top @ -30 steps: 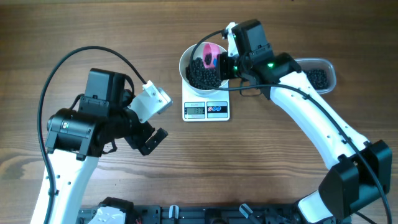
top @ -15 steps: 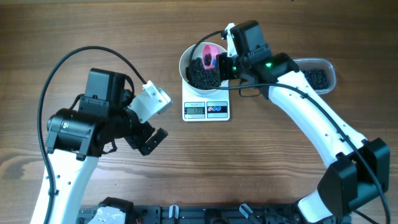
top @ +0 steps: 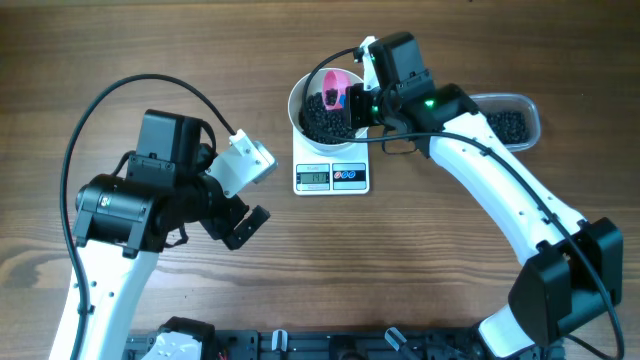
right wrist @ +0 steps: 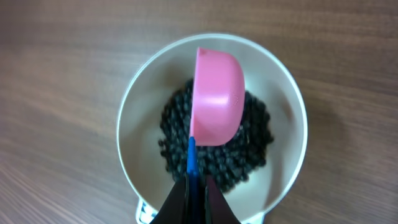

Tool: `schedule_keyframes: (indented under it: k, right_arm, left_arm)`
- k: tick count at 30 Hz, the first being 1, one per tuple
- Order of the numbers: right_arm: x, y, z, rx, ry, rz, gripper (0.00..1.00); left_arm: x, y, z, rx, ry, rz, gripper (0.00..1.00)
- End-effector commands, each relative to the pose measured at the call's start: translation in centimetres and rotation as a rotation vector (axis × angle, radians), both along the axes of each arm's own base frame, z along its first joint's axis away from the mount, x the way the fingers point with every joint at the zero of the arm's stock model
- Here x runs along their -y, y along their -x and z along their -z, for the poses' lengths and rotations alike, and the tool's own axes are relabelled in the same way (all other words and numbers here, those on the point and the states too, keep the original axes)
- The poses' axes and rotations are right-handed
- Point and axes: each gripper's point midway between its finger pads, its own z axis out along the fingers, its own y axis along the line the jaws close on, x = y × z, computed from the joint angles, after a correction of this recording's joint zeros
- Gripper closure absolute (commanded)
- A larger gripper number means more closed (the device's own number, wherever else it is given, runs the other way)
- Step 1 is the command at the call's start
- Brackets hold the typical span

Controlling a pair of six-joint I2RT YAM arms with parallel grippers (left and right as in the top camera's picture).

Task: Scoop item into bowl and weigh 150g on scale
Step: 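Hold the pink scoop over the bowl and shake out remaining beans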

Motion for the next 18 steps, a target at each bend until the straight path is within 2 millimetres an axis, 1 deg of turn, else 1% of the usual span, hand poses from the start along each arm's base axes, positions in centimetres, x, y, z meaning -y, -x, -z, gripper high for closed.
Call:
schedule_keyframes:
  k: [1,2,3,4,5,6,7,8,9,10,12,18]
  right_arm:
    - [0.1,-1.3,-0.9,0.032,-0.030,0.080,0.96]
    - [-0.8,-0.9,-1.0,0.031,-0.052,0.014,0.96]
    - [-0.5,-0.3,-0.5,0.037,0.009,-0.058,0.96]
    - [1.0,-0.5,-0.3,0.044,0.072,-0.002,0.96]
    - [1.1,-1.2,-0.7,0.043,0.032,0.078,0.96]
    - [0.1,-1.2,-1.2,0.039,-0.025,0.069,0.96]
    - [-0.9,-0.7,-1.3,0.039,-0.044,-0.009,0.96]
    - [-0.4,-0.4,-0.8,0.049,0.016,-0.048,0.96]
    - [0.3,-0.6,-0.6,0.056,0.054,-0.021,0.96]
    - [0.9,-1.3,-0.9,0.070,0.054,0.043,0.96]
    - [0.2,-1.7,-1.5,0.096,0.016,0.032,0.96]
    - [0.2,-1.9,-1.6,0.116,0.035,0.006,0.96]
  left_arm:
    - [-0.1,-0.2,-0.2,0.012,-0.003,0.011,0.00]
    - [-0.1,-0.2,-0.2,0.012,-0.003,0.011,0.00]
    - [-0.1,-0.2,-0.2,0.012,-0.003,0.011,0.00]
    - [-0.1,-0.2,-0.2,0.012,-0.003,0.011,0.00]
    - [-0.1,-0.2,-0.2,0.012,-0.003,0.011,0.00]
    - [-0.1,-0.2,-0.2,0.012,-0.003,0.011,0.00]
    - [-0.1,-0.2,-0.2,0.012,-0.003,0.011,0.00]
    - [-0.1,-0.2,-0.2,0.012,-0.003,0.011,0.00]
    - [-0.1,-0.2,-0.2,0.012,-0.003,0.011,0.00]
    - [-0.1,-0.2,-0.2,0.012,-0.003,0.012,0.00]
    - [-0.1,-0.2,-0.2,0.012,-0.003,0.011,0.00]
    - [-0.1,-0.2,-0.2,0.012,-0.003,0.012,0.00]
